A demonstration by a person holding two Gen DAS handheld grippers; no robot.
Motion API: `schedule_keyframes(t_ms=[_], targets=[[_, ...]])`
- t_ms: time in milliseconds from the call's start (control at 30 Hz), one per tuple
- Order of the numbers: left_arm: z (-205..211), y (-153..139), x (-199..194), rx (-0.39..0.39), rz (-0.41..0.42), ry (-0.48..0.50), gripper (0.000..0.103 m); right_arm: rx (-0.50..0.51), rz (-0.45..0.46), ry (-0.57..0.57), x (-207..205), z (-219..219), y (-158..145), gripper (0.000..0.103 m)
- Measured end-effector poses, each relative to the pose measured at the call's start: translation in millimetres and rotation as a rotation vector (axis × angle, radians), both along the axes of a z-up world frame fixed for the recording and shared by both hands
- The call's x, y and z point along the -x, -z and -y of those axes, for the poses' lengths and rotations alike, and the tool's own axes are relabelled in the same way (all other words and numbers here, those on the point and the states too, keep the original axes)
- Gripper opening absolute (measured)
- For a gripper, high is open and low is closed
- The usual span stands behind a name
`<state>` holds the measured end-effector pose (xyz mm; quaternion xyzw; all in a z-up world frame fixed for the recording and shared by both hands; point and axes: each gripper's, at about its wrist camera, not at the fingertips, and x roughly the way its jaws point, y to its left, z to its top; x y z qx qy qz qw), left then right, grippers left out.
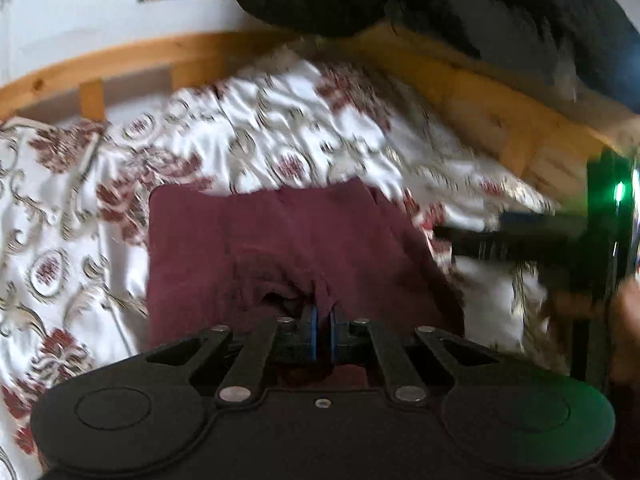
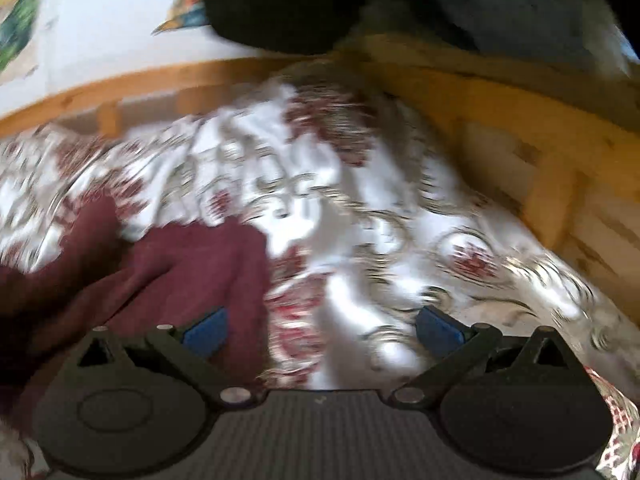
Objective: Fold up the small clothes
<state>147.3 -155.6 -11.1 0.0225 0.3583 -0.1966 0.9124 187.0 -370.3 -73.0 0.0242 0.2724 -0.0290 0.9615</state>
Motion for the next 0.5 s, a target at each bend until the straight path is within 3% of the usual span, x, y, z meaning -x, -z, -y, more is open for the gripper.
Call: schedule_keyframes(t_ms=[133, 200, 233, 300, 367, 500], targets=[[-1.8, 6.2, 1.8, 0.023, -0.027, 0.016, 0.01, -0.02, 0.01, -0.004, 1.7, -0.4, 0.5, 0.103], [-0.9, 5.0, 6.4, 0.042, -0.036, 0.045, 0.032, -0.011, 0.014, -0.017, 2.7, -4.9, 1.3, 0.103], [0.7, 4.2, 9.5, 0.041, -0.028, 0.053, 0.038, -0.01, 0.015, -0.024, 1.8, -7.3, 1.7, 0.103], [3.9, 2.1, 16.9, 0.027, -0.002, 0.068, 0.064, -0.008, 0.023, -0.037, 1.9, -11.9, 1.9, 0.103], [5.2, -0.6, 25.5, 0.033, 0.024, 0.084, 0.08, 0.0, 0.03, -0.035, -1.6, -17.2, 4.0, 0.103], [5.2, -9.1, 42.4, 0.062, 0.089, 0.129, 0.092, 0.023, 0.028, -0.026, -2.6, -21.3, 7.4, 0.103]])
